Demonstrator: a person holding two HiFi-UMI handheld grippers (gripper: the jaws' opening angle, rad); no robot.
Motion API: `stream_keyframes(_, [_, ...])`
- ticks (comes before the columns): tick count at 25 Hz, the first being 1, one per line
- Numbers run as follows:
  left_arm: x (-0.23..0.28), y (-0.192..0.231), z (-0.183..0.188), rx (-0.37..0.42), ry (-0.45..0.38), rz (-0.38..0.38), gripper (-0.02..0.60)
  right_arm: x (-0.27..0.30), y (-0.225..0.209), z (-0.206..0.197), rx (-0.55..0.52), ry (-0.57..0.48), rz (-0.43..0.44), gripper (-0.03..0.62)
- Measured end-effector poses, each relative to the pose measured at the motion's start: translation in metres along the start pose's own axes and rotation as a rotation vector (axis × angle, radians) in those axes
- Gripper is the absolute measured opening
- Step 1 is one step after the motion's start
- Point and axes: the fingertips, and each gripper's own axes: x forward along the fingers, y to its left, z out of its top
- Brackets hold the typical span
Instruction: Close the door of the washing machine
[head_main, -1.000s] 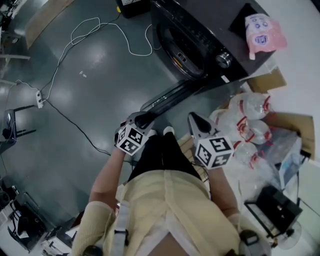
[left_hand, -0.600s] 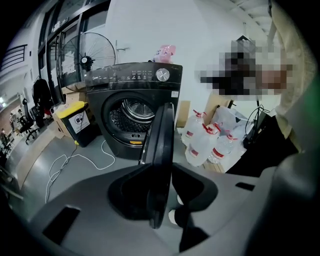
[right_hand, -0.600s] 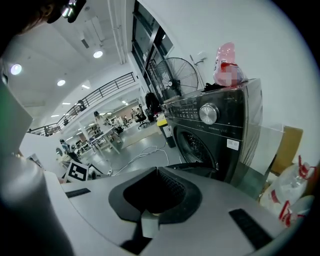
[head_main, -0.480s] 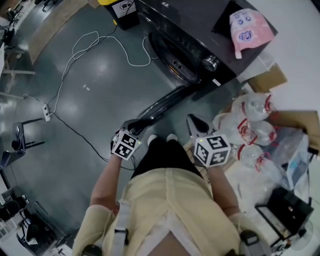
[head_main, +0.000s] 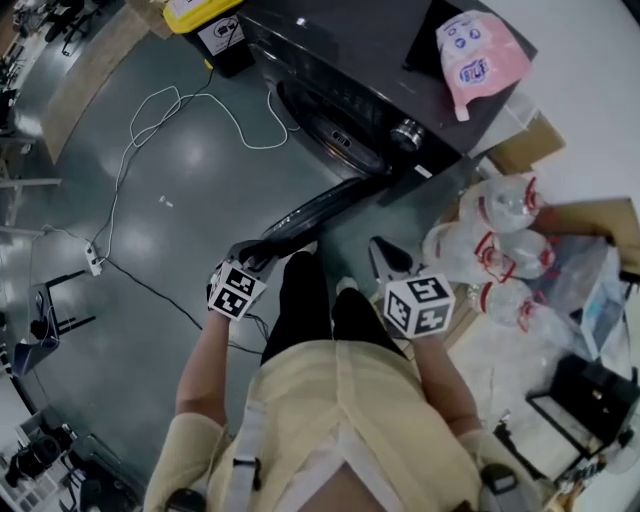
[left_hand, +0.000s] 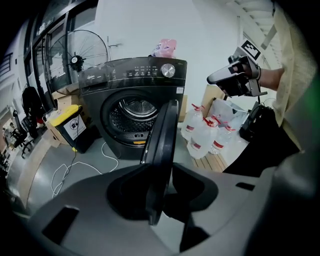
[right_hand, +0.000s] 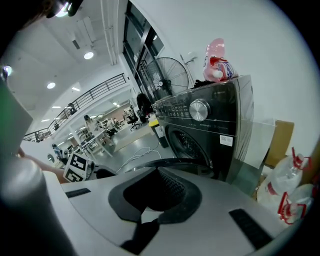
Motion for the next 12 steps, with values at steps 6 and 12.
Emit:
stream_keyframes(6, [0.011, 0.043, 0.005, 0.072, 0.038, -0.052, 0.140, 0.028, 0.000, 0.012, 0.049, 0.010, -0.047, 0.005])
stream_keyframes(12, [0.019, 0.085, 0.022, 0.146, 0.056, -0.069, 0.146, 0.052, 0.000, 0.025, 0.077, 0.018, -0.078, 0.005])
